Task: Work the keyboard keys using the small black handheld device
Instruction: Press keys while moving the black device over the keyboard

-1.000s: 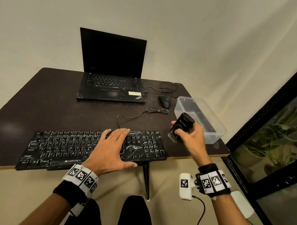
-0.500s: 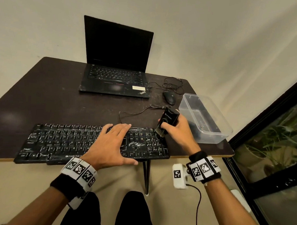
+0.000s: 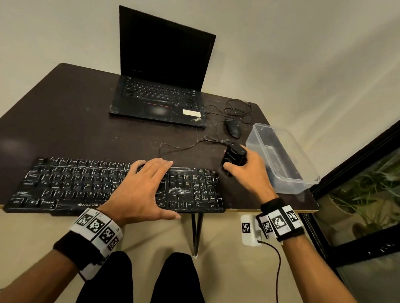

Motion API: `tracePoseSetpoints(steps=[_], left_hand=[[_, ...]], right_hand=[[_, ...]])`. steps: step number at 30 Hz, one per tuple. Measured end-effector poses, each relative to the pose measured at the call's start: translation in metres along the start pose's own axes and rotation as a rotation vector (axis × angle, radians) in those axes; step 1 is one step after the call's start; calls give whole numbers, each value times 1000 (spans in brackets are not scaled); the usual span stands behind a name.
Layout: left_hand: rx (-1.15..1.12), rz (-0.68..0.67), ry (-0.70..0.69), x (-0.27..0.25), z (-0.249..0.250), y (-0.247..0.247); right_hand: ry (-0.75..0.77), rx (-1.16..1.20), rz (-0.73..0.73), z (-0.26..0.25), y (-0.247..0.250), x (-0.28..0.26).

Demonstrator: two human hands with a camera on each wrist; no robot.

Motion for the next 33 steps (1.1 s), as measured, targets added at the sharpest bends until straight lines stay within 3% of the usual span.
tracePoseSetpoints(steps=[7, 24, 27, 31, 33], left_hand=[[0, 12, 31, -2, 1, 1], [32, -22, 79, 0, 1, 0], [24, -29, 85, 1, 1, 0], [34, -51, 83, 1, 2, 1], [32, -63, 89, 1, 2, 3]], right_hand=[[60, 5, -118, -13, -5, 0], [135, -29, -86, -9, -16, 12], [121, 19, -199, -9, -21, 12], [152, -7, -152, -10, -18, 15], [143, 24, -204, -10, -19, 15]])
Point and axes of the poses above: each hand's wrist, its own x-axis towards the middle knuckle, its own y-axis out of the back of the hand, z = x × y, the point moved 5 cm from there along x, towards the middle knuckle, and after that the axes turned 8 degrees about -y, right-handed, at the moved point
